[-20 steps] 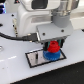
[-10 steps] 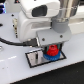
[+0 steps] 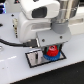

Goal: Insert the blue gear onto the right peg, followed by the red gear

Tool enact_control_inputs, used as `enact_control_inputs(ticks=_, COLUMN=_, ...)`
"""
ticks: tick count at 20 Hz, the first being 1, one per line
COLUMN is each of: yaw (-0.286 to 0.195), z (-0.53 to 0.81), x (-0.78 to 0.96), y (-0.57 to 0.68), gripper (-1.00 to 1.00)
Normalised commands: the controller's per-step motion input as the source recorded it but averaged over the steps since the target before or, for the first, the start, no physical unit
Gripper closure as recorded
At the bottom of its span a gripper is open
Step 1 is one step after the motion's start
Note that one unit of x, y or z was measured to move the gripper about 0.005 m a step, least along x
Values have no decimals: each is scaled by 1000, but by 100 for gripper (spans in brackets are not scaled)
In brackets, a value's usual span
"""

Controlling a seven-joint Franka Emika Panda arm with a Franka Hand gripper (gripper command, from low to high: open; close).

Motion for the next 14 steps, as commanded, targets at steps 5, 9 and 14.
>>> enact_control_inputs(ticks=5, yaw=0, z=215, x=16, y=23, gripper=-100)
enact_control_inputs(ticks=9, yaw=0, z=536, x=3, y=34, gripper=-100)
enact_control_inputs(ticks=14, yaw=0, z=583, x=-7, y=8, gripper=-100)
